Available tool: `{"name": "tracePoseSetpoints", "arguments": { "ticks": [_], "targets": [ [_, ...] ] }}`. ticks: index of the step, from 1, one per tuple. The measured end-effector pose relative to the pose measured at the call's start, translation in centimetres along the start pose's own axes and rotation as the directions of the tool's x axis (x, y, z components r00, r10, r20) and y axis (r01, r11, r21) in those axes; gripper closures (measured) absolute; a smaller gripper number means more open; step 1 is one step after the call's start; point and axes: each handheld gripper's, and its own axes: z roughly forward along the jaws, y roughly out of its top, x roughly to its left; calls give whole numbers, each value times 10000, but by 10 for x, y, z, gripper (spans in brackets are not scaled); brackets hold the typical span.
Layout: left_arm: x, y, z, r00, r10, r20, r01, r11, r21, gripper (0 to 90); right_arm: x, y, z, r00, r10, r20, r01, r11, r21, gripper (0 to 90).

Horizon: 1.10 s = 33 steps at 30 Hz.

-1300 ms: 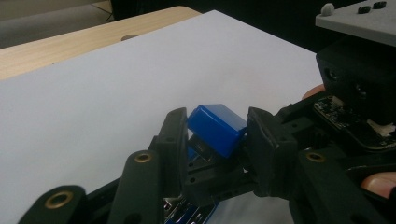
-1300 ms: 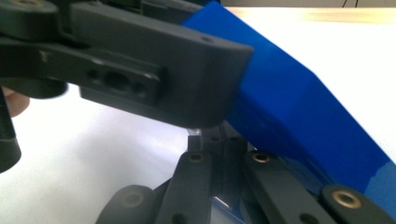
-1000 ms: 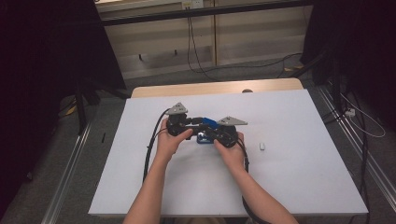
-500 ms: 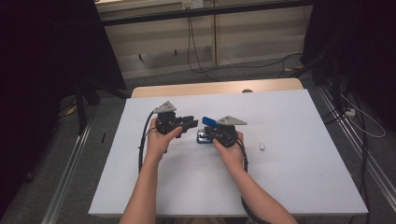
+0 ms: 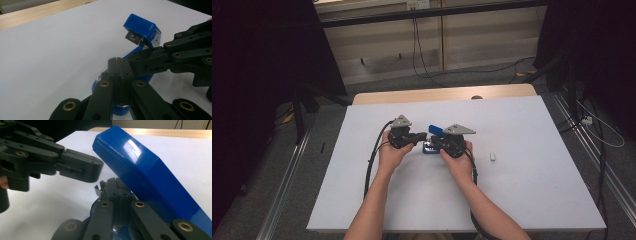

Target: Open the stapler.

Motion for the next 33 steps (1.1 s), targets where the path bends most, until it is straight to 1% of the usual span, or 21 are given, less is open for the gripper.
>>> {"name": "tracePoseSetpoints", "arguments": {
  "ticks": [1,4,6,8,10,12,13,14,18,19,21,24,25,27,28,29,31,33],
  "targets": [
    [-1,-1,3,10000,30,-13,-30,9999,114,900,0,0,0,10000,-34,15,34,10000,13,900],
    [-2,-2,7,9999,79,89,-80,9998,162,900,0,1,0,9999,-131,99,130,9999,73,900],
    [-2,-2,7,9999,89,58,-90,9998,177,900,0,1,0,9999,-119,95,118,9999,81,900],
    [-3,-2,8,9996,281,37,-282,9992,280,900,1,1,0,9999,-67,96,66,9999,100,900],
    [-4,-2,8,9993,375,29,-375,9988,321,900,2,0,1,9998,-134,125,132,9998,157,900],
    [-6,-2,9,9983,568,-100,-564,9976,394,900,5,0,0,9986,-350,390,345,9993,129,900],
    [-6,-4,10,9978,656,-114,-651,9971,390,900,6,2,-1,9967,-443,683,436,9990,111,900],
    [-6,-4,10,9978,656,-114,-651,9971,390,900,7,2,-1,9960,-433,778,426,9990,107,900],
    [-1,-11,12,9993,364,129,-368,9989,296,900,6,6,-6,9931,-362,1119,370,9993,-57,900],
    [-1,-12,12,9994,324,145,-327,9992,221,900,5,6,-8,9934,-214,1127,229,9997,-119,900],
    [-1,-12,12,9994,323,131,-325,9992,215,900,4,7,-9,9932,-141,1153,161,9997,-161,900],
    [-3,-11,11,9984,559,25,-560,9980,289,900,6,9,-10,9890,-329,1445,341,9994,-55,900],
    [-4,-11,11,9981,609,0,-608,9977,308,900,6,9,-11,9852,-517,1632,526,9986,-13,900],
    [-4,-11,12,9979,654,-35,-652,9975,282,900,6,10,-12,9837,-598,1698,603,9982,18,900],
    [-4,-12,12,9979,640,-34,-639,9976,258,900,5,11,-13,9834,-605,1709,607,9981,42,900],
    [-4,-12,12,9982,597,-26,-596,9980,232,900,4,12,-16,9792,-736,1889,733,9973,85,900],
    [-4,-13,12,9985,545,-10,-545,9984,154,900,-1,14,-22,9757,-739,2063,734,9972,101,900],
    [-3,-14,11,9987,500,7,-500,9987,115,900,-3,14,-25,9743,-853,2083,838,9964,159,900]
  ]
}}
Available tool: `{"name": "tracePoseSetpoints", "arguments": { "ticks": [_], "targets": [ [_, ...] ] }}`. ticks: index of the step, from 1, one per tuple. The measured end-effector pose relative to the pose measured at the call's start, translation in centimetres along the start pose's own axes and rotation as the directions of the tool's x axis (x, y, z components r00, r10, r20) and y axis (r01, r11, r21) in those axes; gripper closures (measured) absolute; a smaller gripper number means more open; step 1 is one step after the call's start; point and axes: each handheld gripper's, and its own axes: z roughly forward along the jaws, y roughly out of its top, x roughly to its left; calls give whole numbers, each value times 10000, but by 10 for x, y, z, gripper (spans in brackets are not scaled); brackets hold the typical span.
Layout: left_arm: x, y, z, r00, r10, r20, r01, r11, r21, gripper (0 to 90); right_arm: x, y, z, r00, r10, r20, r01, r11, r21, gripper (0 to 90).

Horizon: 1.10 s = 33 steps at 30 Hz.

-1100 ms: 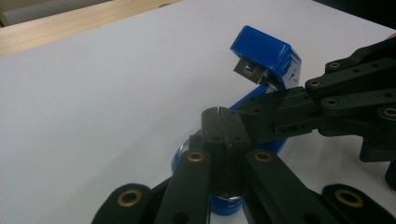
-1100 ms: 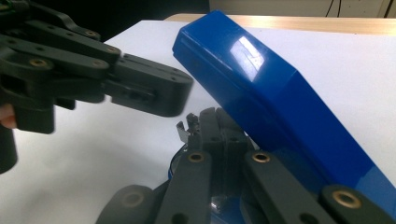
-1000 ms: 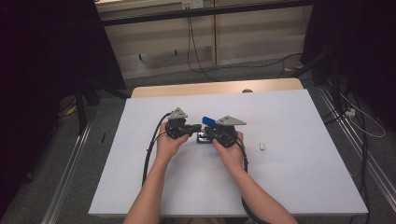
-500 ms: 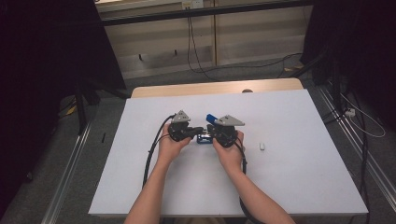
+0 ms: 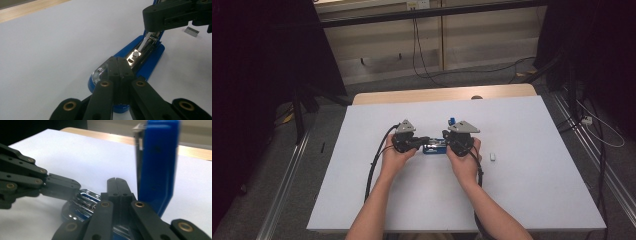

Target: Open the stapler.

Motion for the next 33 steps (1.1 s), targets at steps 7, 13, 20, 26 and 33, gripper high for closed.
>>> {"name": "tracePoseSetpoints", "arguments": {
  "ticks": [7,13,20,26,33],
  "targets": [
    [0,-1,0,10000,-45,30,45,9999,-111,900,-2,-1,-2,9997,-239,87,238,9997,82,900],
    [-1,-2,0,10000,-5,42,6,9998,-177,900,-1,0,-2,9990,-425,123,423,9990,176,900],
    [1,-3,0,10000,-19,90,20,9998,-174,900,-19,-5,-8,9978,-352,562,343,9992,184,900],
    [1,-3,0,9997,-174,144,177,9996,-220,900,-29,-14,-11,9983,-247,532,239,9996,155,900],
    [0,-4,0,10000,20,93,-18,9998,-221,900,-32,-15,-8,9983,-287,504,272,9992,301,900]
  ]
}}
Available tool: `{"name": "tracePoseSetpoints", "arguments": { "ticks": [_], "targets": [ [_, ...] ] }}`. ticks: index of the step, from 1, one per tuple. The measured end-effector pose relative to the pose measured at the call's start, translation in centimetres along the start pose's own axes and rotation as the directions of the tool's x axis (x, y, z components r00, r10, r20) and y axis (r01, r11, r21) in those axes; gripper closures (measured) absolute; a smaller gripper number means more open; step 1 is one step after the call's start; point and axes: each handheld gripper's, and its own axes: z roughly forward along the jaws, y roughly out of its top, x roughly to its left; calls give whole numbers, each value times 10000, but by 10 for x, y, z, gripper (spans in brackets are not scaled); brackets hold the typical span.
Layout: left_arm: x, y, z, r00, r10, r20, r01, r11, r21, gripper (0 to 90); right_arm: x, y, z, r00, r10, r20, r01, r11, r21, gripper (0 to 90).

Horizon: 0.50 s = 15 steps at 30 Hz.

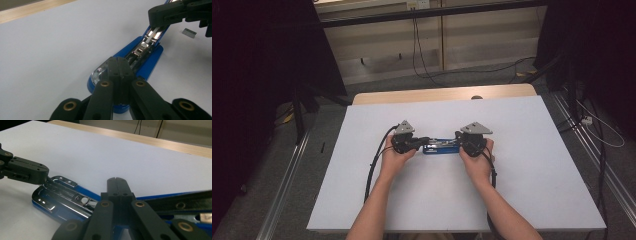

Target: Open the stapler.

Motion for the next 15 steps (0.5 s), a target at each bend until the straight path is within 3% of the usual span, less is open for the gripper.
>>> {"name": "tracePoseSetpoints", "arguments": {
  "ticks": [8,15],
  "targets": [
    [-2,0,0,9999,101,-138,-101,9999,5,900,-4,-5,2,9998,168,-113,-165,9997,198,900],
    [-3,1,0,9997,123,-206,-122,9999,49,900,-14,-9,1,9985,379,-401,-384,9992,-118,900]
  ]
}}
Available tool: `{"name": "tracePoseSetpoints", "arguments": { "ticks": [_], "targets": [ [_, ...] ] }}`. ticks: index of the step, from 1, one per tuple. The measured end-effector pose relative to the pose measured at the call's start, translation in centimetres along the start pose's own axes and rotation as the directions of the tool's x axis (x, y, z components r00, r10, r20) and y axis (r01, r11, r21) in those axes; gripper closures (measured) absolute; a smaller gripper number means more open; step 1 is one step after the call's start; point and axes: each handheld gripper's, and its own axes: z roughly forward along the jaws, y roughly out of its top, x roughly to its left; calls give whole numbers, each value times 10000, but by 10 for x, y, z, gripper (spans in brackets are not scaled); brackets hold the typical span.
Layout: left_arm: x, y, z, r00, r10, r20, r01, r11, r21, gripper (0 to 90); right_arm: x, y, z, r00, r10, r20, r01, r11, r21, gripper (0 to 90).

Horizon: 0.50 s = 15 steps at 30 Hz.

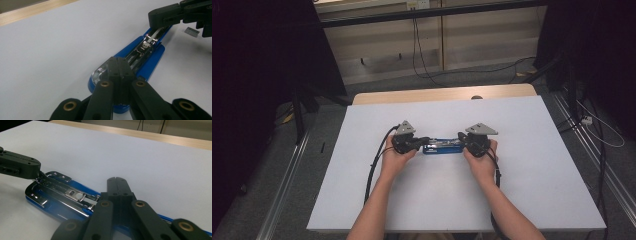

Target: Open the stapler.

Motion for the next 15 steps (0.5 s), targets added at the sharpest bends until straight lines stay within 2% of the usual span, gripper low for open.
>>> {"name": "tracePoseSetpoints", "arguments": {
  "ticks": [6,8,9,10,11,12,14,15],
  "targets": [
    [1,0,0,9998,-171,59,172,9998,-111,900,-5,2,-5,9992,-405,-53,407,9988,286,900],
    [1,2,-2,9989,-444,134,448,9984,-332,900,-7,2,-7,9989,-459,-119,463,9982,369,896],
    [1,5,-4,9990,-439,18,440,9987,-263,891,-9,1,-9,9987,-496,-138,501,9979,399,884],
    [0,7,-4,9993,-380,17,380,9992,-136,834,-13,1,-12,9984,-547,-110,551,9975,438,853],
    [0,8,-4,9986,-501,144,502,9987,-67,834,-13,1,-12,9984,-547,-110,551,9975,438,853],
    [-1,9,-4,9977,-663,161,666,9977,-155,737,-16,1,-15,9986,-511,-146,516,9979,392,830],
    [-1,10,-5,9968,-802,74,803,9965,-228,673,-19,2,-18,9982,-559,-212,566,9977,377,801],
    [-1,11,-6,9957,-924,8,924,9953,-304,673,-19,2,-18,9982,-559,-212,566,9977,377,801]
  ]
}}
